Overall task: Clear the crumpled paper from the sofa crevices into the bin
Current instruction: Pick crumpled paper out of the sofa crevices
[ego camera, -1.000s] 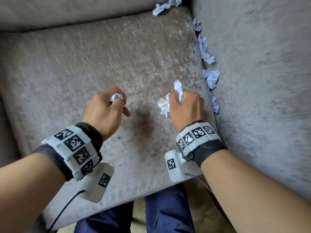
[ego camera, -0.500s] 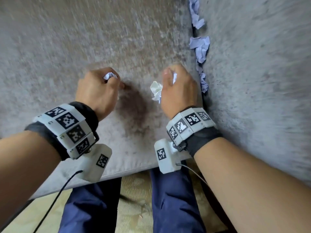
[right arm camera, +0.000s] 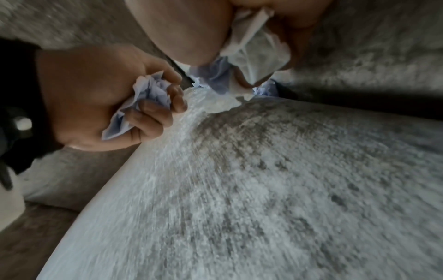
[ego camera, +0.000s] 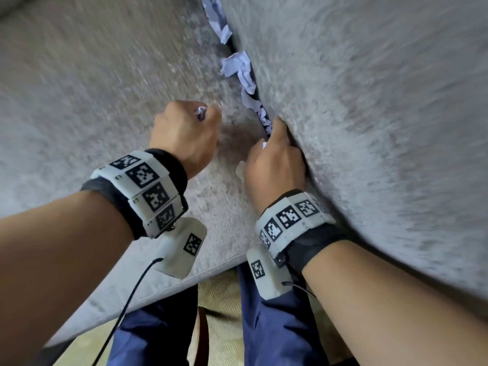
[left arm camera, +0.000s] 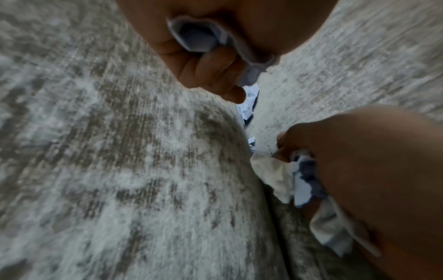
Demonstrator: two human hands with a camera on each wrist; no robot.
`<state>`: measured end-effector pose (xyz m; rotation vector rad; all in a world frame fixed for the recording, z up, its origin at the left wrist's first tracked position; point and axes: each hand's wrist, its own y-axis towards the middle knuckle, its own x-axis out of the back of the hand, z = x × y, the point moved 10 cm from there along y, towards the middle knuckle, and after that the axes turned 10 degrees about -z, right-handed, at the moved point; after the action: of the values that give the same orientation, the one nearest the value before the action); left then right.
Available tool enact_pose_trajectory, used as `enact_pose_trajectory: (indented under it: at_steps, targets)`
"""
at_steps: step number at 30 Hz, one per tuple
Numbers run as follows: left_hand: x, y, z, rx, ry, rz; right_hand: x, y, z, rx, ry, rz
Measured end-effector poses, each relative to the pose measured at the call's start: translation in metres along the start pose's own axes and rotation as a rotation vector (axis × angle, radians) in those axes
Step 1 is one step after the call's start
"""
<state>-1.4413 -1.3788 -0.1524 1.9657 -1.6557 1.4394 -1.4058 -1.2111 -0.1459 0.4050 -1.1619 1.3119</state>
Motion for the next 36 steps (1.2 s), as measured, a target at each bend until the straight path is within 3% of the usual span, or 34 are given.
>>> enact_pose_trajectory:
  at_steps: [6, 12, 19, 27, 31, 36]
  targets:
    - [0.000, 0.003, 0.008, 0.021, -0.024, 0.039, -0.019, 0.007, -0.002, 0.000, -0.083, 0.047]
    - [0.008, 0.003, 0.019, 0.010, -0.037, 0.052, -0.036, 0.025, -0.010, -0.135, -0.063, 0.161]
    - [0.017, 0.007, 0.030, 0.011, -0.039, 0.042, -0.054, 0.039, -0.017, -0.173, -0.143, 0.233]
    - [0.017, 0.009, 0.045, 0.035, -0.053, 0.060, -0.055, 0.047, -0.027, -0.293, -0.131, 0.180]
    - [0.018, 0.009, 0.043, 0.019, -0.056, 0.069, -0.046, 0.047, -0.030, -0.353, -0.018, 0.040]
    - [0.022, 0.013, 0.044, 0.018, -0.036, 0.069, -0.048, 0.049, -0.024, -0.327, -0.102, 0.084]
